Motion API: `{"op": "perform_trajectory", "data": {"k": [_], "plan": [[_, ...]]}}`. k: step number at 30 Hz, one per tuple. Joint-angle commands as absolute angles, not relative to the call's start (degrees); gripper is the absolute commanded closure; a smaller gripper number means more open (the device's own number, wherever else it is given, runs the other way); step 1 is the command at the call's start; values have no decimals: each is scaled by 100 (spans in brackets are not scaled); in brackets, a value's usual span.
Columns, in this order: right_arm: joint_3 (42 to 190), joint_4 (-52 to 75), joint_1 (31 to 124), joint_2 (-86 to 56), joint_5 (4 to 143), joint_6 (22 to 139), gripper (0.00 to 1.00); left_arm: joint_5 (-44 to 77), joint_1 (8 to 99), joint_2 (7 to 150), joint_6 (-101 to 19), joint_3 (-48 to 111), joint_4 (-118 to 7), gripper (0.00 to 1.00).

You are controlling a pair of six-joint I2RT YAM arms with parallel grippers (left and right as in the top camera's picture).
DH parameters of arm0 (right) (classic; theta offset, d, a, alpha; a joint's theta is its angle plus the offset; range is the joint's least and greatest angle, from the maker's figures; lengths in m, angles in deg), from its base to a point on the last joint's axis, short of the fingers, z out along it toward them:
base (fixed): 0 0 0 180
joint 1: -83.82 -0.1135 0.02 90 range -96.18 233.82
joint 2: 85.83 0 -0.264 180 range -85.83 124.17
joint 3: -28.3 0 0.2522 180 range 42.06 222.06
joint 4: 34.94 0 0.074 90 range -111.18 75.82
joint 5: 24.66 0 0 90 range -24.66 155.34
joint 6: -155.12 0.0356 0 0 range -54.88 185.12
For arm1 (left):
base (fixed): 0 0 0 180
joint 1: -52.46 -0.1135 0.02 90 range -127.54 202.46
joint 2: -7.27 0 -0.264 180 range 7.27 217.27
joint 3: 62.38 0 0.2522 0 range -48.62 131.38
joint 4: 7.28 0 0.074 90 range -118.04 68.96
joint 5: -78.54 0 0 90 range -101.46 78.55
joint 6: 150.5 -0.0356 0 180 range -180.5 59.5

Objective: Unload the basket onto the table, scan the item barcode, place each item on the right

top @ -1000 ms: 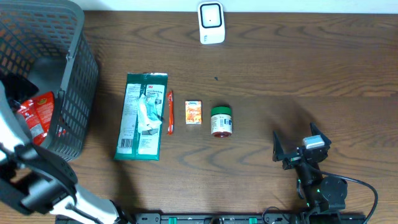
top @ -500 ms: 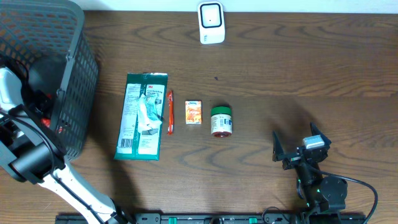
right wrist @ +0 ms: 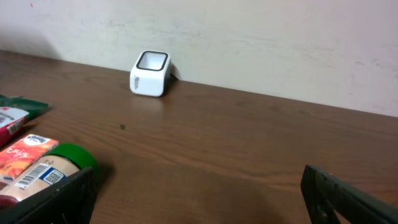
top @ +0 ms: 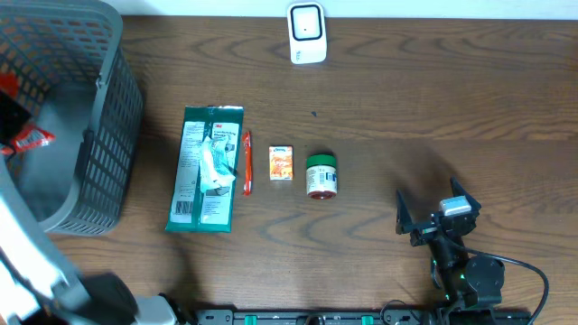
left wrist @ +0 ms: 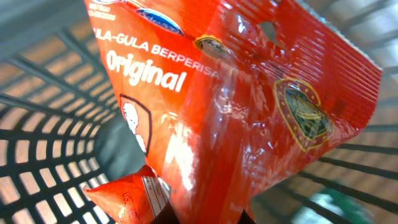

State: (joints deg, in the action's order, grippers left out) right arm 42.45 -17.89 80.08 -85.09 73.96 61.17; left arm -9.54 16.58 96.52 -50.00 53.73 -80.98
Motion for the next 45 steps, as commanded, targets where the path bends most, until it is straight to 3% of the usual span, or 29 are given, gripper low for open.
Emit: {"op": "perform_trajectory", "data": {"k": [1, 3, 11, 16, 25, 29, 34, 43, 44, 45], "plan": [[4238, -1769, 8008, -8529, 7444, 6187, 1, 305, 1955, 8703, -4912, 5471, -8029, 93], [4238, -1769, 8008, -8529, 7444, 6187, 1, 436, 2241, 8345, -4877, 5469, -8074, 92], [4238, -1769, 8008, -8529, 7444, 6187, 1, 888, 4825, 7796, -4731, 5429, -8728, 92], [4238, -1769, 8008, -8529, 7444, 6187, 1, 877, 6309, 8229, -4021, 5193, -8739, 93], [4443, -2285, 8018, -8527, 7908, 6213, 1, 823, 7810, 9519, -3308, 5182, -8402, 93], [5661, -1286, 8235, -8199, 7866, 6358, 1, 821, 8554, 10334, -2819, 5182, -7666, 93], [8008, 283, 8659, -6457, 8050, 5713, 1, 434, 9454, 11554, -1938, 5182, -6630, 93], [10334, 2224, 8786, -3987, 8388, 5409, 1, 171, 10138, 12786, -1776, 5182, -5607, 93], [10369, 2281, 8786, -3871, 8388, 5407, 1, 86, 10149, 12817, -1776, 5182, -5607, 92], [10382, 2305, 8786, -3790, 8397, 5409, 1, 86, 10149, 12830, -1776, 5182, -5596, 77]]}}
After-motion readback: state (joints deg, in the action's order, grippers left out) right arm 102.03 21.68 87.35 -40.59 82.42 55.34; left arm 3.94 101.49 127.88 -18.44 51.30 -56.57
